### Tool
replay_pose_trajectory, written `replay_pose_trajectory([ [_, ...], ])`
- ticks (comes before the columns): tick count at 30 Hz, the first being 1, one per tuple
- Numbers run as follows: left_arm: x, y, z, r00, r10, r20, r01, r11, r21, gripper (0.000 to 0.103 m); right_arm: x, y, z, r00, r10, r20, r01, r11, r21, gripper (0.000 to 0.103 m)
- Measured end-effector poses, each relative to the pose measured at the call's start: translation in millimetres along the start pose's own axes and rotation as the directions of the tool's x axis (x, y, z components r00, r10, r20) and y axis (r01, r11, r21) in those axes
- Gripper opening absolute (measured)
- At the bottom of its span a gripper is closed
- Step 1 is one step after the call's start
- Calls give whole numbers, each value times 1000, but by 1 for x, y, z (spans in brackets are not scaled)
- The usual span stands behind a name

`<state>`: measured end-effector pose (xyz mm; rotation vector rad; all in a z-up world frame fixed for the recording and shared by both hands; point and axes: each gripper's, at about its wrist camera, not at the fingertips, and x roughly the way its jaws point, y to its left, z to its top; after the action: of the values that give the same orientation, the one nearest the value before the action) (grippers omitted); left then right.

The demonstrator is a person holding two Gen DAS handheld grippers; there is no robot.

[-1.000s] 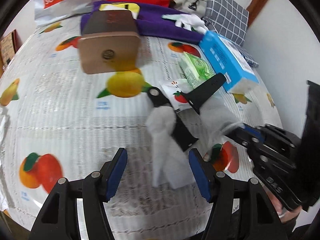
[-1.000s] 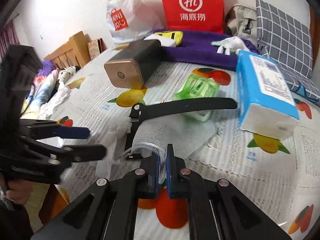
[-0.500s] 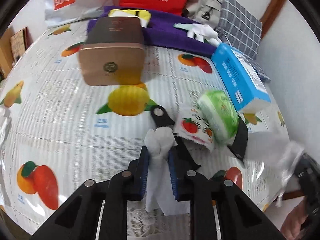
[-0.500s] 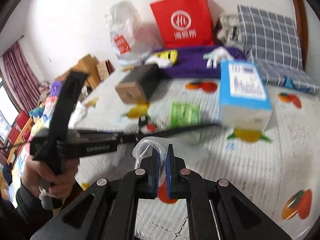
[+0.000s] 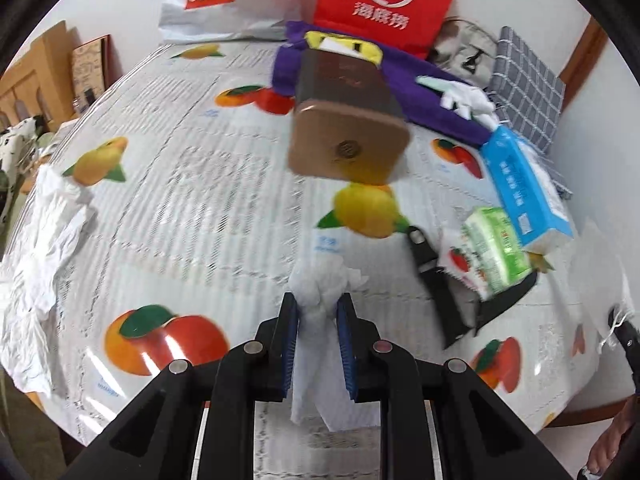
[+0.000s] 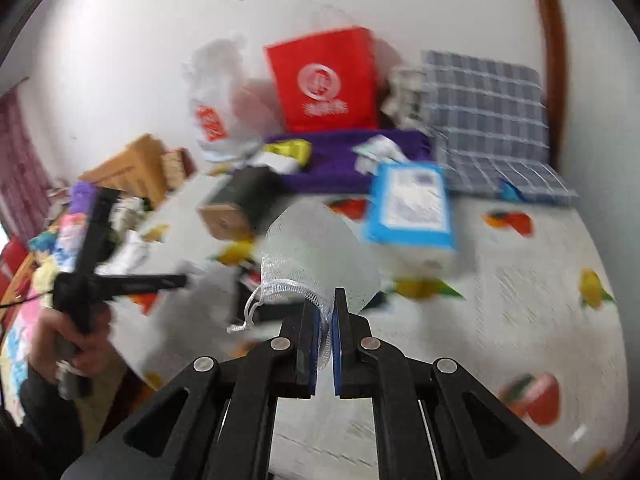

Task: Organize soft objects
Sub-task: 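Carry the tissue with the left tool while the right tool carries the mesh bag toward the towel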

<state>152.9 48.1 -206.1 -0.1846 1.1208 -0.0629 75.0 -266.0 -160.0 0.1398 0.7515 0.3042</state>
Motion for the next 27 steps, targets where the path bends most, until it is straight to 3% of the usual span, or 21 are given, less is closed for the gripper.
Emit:
replay_pose_trajectory([
  [5, 8, 1, -3, 1000, 3, -9, -3, 1000, -3, 21, 18, -32, -26, 989, -113, -100, 119, 991, 56, 6],
  [8, 9, -6, -4, 1000, 5, -3, -5, 1000, 31, 21, 35, -45, -39, 981, -117, -156, 134, 986, 97, 6],
  [12, 8, -2, -3, 999, -34, -4, 34, 999, 4, 20, 54, -53, -57, 974, -102, -201, 131, 982, 139, 6],
  [21, -15, -4, 5, 997, -68, 24, 68, 998, 13, 18, 40, -48, -49, 984, -77, -162, 100, 985, 138, 6],
  [27, -44, -7, 21, 993, -94, 69, 93, 996, 16, 18, 11, -38, -22, 993, -73, -93, 83, 990, 115, 6],
])
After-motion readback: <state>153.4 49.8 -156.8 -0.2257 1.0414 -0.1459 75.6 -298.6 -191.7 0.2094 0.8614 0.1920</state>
